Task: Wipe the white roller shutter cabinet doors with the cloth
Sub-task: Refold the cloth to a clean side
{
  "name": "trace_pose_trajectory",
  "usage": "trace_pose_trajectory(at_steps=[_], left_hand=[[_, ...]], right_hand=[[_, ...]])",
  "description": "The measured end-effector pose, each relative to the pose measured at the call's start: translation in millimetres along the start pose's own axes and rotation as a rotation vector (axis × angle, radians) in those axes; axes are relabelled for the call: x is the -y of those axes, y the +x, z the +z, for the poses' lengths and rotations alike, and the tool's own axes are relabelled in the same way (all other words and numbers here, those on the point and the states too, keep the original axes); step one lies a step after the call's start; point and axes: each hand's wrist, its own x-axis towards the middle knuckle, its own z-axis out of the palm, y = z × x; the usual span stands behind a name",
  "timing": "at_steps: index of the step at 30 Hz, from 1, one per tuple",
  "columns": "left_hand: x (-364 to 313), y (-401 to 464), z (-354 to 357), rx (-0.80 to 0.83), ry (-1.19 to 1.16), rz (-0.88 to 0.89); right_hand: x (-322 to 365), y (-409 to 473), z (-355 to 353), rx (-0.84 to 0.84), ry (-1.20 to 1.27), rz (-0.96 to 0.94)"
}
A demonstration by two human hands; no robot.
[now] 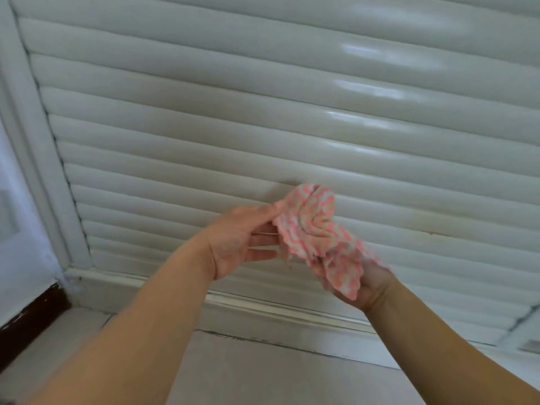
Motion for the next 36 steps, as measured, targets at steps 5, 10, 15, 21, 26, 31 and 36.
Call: trace_pose_trajectory(at_steps=[5, 10, 15, 21, 26, 31, 36], left_hand=[[2.8, 5.9, 10.8, -0.172, -0.095, 0.068], [4.5, 10.1, 16.0, -0.234, -0.072, 0.129], [5.3, 8.1, 14.0, -0.264, -0.013, 0.148], [-0.3, 7.9, 9.2, -0.283, -0.039, 0.176], [1.6, 9.5, 10.2, -0.246, -0.055, 0.177], [3.7, 9.6, -8.4, -0.349, -0.013, 0.201], [13.4, 10.2, -5.2, -0.358, -0.027, 0.116]], right_hand=[[14.0, 0.0, -2.7, -0.253, 0.014, 0.129], [14.1, -0.2, -2.1, -0.27, -0.317, 0.152], [12.1, -0.5, -9.3, -0.407, -0.615, 0.112], [14.9, -6.4, -9.5, -0.37, -0.492, 0.16], [4.6, -6.5, -7.1, -0.293, -0.712, 0.167], [20.6, -10.5, -20.2, -0.392, -0.559, 0.139], [31.8, -13.1, -20.8, -0.324, -0.569, 0.136]])
